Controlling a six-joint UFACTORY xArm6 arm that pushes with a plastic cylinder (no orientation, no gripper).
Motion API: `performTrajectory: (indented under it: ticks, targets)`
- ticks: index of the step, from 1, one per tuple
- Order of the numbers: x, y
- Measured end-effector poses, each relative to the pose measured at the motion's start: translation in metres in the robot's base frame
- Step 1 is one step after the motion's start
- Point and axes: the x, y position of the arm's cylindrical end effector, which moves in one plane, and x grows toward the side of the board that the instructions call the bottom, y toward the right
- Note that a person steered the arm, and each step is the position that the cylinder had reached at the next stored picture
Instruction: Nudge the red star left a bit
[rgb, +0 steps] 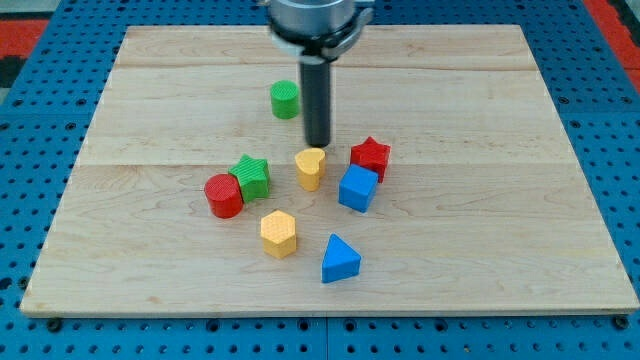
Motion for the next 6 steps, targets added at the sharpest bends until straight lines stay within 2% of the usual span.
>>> performTrajectory:
  ticks: [1, 2, 3, 5, 6]
  targets:
    - [-0.003, 0.100]
    - [0.036, 0.141]
    - [0.069, 0.134]
    - [0.039, 0.104]
    - [0.037, 0.059]
